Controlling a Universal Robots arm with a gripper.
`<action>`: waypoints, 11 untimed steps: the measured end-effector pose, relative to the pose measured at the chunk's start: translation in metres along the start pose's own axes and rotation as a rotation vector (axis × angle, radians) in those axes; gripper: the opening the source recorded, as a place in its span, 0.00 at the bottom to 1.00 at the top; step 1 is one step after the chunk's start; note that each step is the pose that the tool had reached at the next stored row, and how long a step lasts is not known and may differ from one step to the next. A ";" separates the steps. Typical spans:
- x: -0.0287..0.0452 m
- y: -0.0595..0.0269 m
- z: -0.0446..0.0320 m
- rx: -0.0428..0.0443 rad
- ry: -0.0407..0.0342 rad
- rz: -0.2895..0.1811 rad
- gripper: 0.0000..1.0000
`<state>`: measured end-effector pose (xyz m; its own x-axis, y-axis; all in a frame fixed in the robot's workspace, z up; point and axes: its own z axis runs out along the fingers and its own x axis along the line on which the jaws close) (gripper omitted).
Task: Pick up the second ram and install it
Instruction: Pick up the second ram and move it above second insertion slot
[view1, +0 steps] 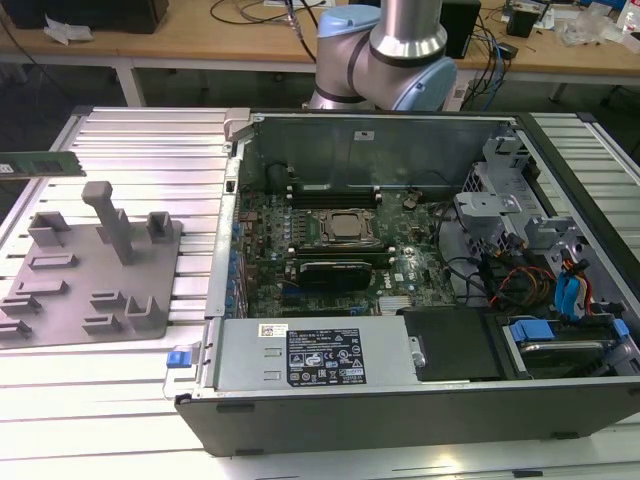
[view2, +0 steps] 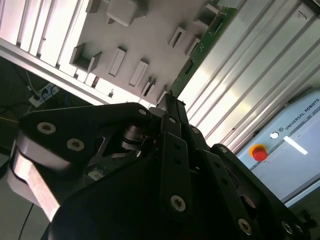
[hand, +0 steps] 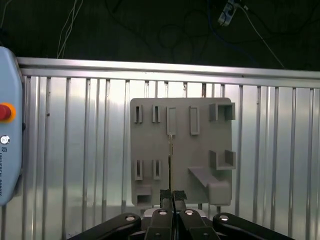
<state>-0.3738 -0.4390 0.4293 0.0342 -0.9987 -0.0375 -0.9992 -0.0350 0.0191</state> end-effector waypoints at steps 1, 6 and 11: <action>0.0002 -0.0053 -0.0001 -0.0001 0.0000 0.000 0.09; 0.0009 -0.0254 -0.0006 -0.0001 0.0000 0.000 0.09; 0.0016 -0.0453 -0.0010 -0.0001 0.0001 0.000 0.09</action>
<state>-0.3285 -0.4390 0.4293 0.0342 -0.9987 -0.0374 -0.9992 -0.0349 0.0191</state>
